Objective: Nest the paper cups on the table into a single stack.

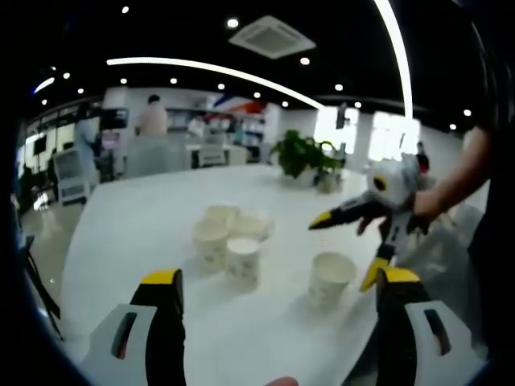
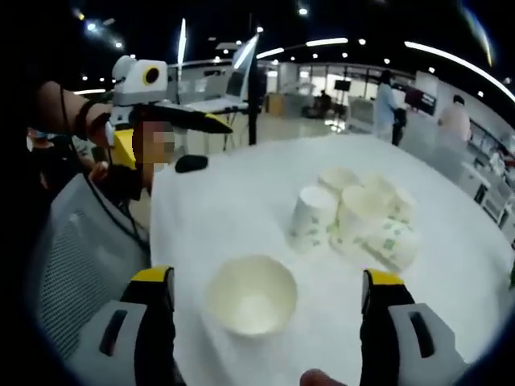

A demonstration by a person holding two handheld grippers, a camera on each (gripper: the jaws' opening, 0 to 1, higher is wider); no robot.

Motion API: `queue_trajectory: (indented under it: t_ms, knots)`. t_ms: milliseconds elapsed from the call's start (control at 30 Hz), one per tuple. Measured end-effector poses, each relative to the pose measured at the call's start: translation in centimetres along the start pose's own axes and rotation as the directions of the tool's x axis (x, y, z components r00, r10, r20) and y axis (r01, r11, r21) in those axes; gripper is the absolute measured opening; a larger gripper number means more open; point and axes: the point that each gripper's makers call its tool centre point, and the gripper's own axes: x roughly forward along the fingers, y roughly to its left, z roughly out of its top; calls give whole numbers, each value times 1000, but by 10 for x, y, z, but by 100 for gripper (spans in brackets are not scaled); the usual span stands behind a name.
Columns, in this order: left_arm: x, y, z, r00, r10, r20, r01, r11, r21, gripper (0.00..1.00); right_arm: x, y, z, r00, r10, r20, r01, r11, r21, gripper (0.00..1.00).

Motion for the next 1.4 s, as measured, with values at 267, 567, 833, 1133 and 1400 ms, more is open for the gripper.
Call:
queue_trajectory:
  t_ms: [267,567,833,1133,1400]
  knots:
    - [-1,0,-1,1000,2,-1,-2,1000,-1,98,-3,-4,4,1000,-15,12,15,1000,-20,100]
    - [-1,1,-1,1000,5,5,-5,1000,-2,98,-5,-8,7,1000,-20,15,20,1000,-3,100]
    - [1,5,2,1000,7,10,-7,1000,4,98,-16,-39,21,994,-96,45,96,995,9,98]
    - [3,9,3,1000,9,9,-9,1000,9,98,-26,-75,19,984,-172,40,171,985,39,95]
    - [5,10,5,1000,8,10,-8,1000,11,98,-29,-94,17,977,-212,32,210,976,64,93]
